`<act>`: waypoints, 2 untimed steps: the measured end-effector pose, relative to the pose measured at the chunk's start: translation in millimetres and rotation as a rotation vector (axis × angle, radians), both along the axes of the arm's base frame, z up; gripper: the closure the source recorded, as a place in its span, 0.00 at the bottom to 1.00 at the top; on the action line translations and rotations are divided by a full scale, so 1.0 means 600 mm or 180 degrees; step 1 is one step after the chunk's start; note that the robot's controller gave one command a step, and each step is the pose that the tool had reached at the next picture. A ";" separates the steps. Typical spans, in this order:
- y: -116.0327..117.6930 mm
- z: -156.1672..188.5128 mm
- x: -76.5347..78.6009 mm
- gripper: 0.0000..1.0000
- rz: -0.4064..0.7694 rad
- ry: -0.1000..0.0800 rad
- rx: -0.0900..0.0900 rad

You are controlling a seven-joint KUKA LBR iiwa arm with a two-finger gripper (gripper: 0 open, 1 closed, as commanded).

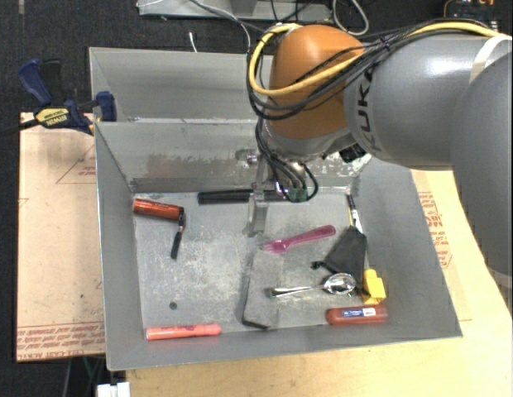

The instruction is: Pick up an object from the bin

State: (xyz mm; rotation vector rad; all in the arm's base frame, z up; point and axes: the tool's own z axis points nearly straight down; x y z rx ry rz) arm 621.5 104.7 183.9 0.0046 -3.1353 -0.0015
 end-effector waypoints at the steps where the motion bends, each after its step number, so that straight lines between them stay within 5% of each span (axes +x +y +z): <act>1: -0.001 0.009 0.003 0.00 -0.0010 -0.0025 0.0002; 2: 0.168 -0.194 0.038 0.00 0.0101 -0.0012 0.0012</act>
Offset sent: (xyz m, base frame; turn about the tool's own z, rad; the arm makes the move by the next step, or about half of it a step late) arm 0.0247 0.0974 -0.1139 -0.0268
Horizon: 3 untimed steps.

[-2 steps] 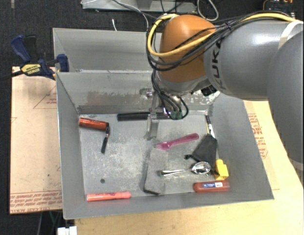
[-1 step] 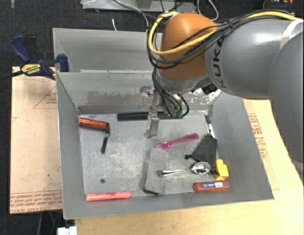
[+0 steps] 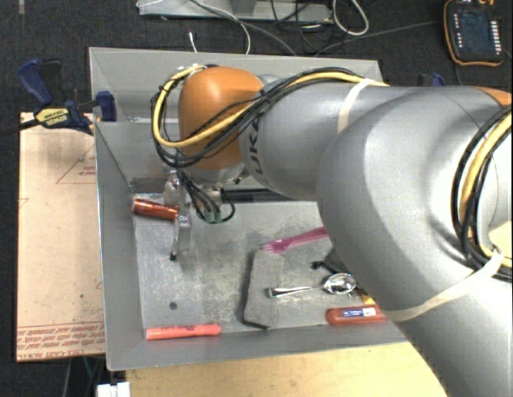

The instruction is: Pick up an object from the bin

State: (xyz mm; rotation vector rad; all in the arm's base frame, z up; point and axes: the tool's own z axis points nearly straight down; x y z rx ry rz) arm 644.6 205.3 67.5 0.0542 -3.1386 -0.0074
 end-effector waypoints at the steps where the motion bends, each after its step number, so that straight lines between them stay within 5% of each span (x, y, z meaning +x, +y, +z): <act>1: 0.064 0.004 -0.021 0.00 -0.0670 -0.0043 -0.0005; 2: 0.052 0.005 -0.010 0.00 -0.0235 -0.0022 -0.0001; 3: 0.064 0.004 -0.020 0.00 -0.0644 -0.0045 0.0001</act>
Offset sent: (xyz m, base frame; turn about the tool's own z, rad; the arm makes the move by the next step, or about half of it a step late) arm -0.0068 0.0309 0.0025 0.0731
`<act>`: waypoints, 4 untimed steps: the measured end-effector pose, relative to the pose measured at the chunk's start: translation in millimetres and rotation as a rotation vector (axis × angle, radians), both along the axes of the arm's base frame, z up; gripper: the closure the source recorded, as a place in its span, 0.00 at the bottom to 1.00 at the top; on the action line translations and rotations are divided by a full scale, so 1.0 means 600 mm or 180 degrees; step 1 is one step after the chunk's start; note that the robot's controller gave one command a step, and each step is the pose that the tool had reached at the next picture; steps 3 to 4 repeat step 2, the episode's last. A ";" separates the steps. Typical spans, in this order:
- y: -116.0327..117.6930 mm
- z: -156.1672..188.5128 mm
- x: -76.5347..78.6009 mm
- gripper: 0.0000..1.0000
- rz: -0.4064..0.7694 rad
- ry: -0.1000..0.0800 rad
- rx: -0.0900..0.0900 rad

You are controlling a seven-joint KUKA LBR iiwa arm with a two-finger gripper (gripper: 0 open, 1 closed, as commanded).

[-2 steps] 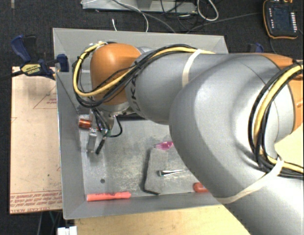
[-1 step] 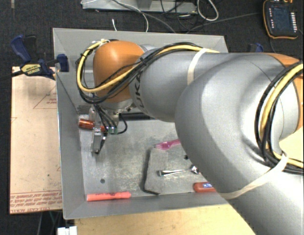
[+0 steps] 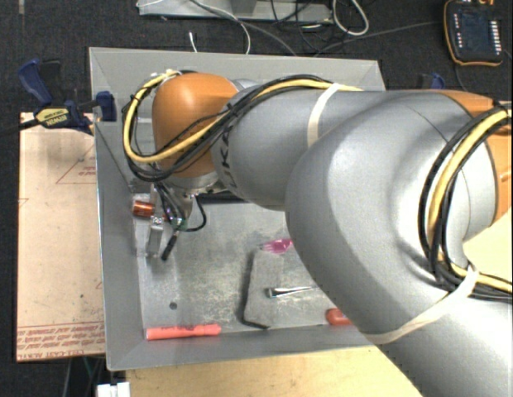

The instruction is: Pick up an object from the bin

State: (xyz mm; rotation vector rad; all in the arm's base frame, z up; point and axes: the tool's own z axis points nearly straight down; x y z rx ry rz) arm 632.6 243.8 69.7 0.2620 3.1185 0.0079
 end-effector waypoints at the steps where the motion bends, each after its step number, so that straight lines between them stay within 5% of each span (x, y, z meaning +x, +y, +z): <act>1: -0.012 0.002 0.011 1.00 0.0399 0.0014 0.0002; 4: -0.012 0.002 0.011 1.00 0.0398 0.0014 0.0002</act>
Offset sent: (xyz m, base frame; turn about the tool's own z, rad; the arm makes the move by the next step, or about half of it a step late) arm 0.0000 0.0000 0.0000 0.0000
